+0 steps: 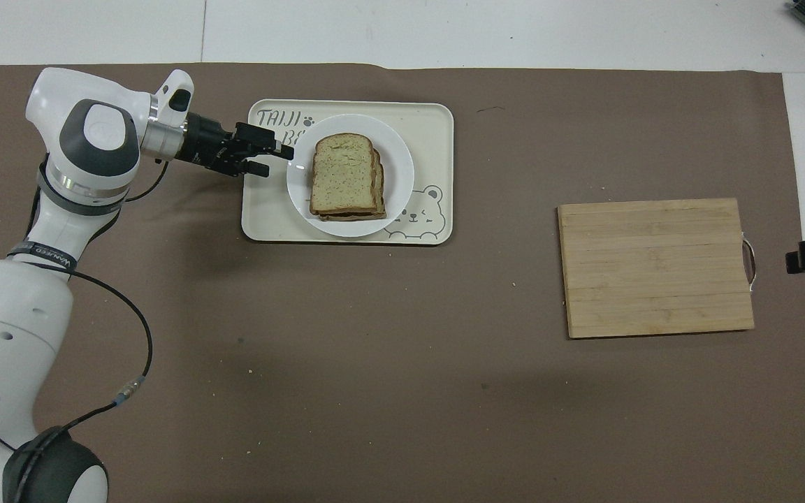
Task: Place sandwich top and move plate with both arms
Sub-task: 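Open the left gripper and pull it back from the plate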
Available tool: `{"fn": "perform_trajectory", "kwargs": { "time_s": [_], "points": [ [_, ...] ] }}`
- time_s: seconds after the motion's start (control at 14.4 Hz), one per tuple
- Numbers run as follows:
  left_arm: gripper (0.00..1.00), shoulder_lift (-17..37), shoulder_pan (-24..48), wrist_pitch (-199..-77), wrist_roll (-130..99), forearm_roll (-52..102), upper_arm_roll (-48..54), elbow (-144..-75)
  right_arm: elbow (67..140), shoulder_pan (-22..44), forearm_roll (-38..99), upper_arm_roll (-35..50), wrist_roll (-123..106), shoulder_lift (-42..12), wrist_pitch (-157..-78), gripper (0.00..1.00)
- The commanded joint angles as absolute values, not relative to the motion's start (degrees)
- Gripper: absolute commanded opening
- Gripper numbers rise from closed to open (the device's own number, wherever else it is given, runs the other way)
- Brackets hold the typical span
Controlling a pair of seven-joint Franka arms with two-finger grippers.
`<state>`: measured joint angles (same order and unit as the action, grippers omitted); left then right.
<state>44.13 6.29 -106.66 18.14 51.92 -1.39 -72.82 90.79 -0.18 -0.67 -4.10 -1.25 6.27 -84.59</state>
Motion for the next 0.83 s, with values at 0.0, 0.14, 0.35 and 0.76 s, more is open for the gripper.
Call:
{"fn": "perform_trajectory", "kwargs": {
  "time_s": [0.0, 0.14, 0.35, 0.76],
  "points": [
    [1.0, 38.8, 7.4, -111.0, 17.2, 41.9, -1.5, -74.0, 91.5, -0.4, -1.1, -3.9, -2.0, 6.9, -85.3, 1.0],
    [1.0, 37.3, 8.2, -112.8, 17.2, 37.5, -1.7, -73.6, 91.5, -0.3, -1.1, -3.9, -2.0, 6.9, -85.3, 1.0],
    [1.0, 36.0, 7.6, -113.7, 17.6, 34.7, -3.5, -73.3, 91.5, -0.4, -1.1, -3.9, -2.0, 6.9, -85.3, 1.0],
    [1.0, 27.7, 8.2, -112.7, 15.8, 18.2, -4.9, -73.6, 91.5, -0.3, -1.1, -3.9, -2.0, 6.9, -85.3, 1.0]
  ]
}}
